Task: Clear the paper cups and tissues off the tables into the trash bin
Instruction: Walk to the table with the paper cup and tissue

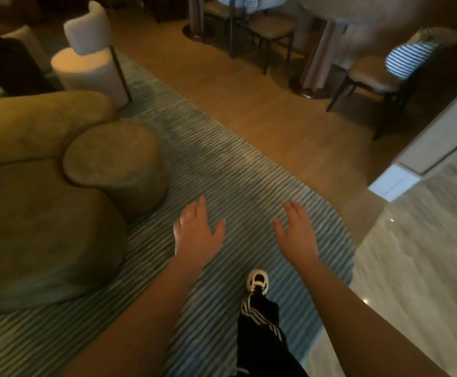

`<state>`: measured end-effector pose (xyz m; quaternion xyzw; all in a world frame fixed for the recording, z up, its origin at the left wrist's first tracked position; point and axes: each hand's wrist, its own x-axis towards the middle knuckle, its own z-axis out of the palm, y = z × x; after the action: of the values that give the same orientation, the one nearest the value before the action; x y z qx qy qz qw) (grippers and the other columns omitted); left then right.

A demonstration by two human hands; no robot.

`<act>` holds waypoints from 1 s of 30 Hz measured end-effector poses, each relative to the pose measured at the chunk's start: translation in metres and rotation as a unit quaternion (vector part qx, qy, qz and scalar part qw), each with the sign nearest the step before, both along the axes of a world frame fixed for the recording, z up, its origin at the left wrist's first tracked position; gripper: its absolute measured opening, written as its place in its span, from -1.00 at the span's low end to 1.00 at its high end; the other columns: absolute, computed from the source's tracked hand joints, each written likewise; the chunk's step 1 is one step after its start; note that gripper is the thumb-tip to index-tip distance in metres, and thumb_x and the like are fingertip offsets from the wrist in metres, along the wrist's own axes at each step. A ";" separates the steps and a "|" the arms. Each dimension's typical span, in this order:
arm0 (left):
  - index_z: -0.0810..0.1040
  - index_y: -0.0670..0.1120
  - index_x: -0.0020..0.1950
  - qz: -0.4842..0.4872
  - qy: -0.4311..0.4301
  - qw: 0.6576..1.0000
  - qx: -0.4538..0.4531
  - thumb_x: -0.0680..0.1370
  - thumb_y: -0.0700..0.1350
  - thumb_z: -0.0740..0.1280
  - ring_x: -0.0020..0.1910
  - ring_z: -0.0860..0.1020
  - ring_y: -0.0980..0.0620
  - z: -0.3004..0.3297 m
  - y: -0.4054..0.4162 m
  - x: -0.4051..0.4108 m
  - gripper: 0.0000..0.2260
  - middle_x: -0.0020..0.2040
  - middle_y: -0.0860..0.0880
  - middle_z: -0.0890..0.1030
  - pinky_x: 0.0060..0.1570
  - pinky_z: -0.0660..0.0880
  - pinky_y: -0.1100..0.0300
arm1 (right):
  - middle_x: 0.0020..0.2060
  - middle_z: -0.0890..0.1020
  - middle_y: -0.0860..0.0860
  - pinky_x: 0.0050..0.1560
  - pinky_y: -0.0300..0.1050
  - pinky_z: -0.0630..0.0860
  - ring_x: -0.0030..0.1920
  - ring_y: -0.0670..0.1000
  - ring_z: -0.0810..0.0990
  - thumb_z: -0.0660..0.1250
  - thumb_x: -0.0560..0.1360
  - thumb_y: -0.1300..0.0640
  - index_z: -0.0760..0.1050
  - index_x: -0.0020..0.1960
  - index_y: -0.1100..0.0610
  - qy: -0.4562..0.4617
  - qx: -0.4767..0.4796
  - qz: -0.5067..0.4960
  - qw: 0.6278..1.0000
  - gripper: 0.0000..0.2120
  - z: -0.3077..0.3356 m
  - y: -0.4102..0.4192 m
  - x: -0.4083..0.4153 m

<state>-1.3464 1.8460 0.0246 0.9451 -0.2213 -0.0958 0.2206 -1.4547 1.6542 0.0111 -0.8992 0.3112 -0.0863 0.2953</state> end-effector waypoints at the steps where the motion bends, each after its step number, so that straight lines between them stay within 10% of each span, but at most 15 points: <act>1: -0.03 -0.10 0.55 0.007 0.005 1.000 0.002 0.58 0.20 0.11 0.49 0.09 -0.07 0.000 -0.021 0.022 -0.33 0.53 -0.10 0.12 0.41 0.09 -0.10 | 0.50 0.20 0.11 0.48 -0.07 0.09 0.50 0.06 0.14 0.18 0.59 0.00 0.21 0.48 0.18 -0.002 0.002 0.006 1.000 -0.48 -0.002 -0.022 0.025; 30: -0.07 -0.04 0.56 0.114 0.040 0.991 0.052 0.57 0.24 0.07 0.51 0.03 -0.03 -0.004 -0.482 0.684 -0.33 0.55 -0.05 0.07 0.43 0.07 -0.06 | 0.48 0.24 0.09 0.44 -0.03 0.18 0.48 0.07 0.19 0.22 0.56 0.03 0.27 0.45 0.13 0.030 -0.010 0.137 0.990 -0.51 0.003 -0.505 0.710</act>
<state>-0.6621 1.3637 0.0204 0.9696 -0.0977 -0.1195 0.1897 -0.7447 1.1490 0.0143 -0.9384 0.1929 -0.0210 0.2860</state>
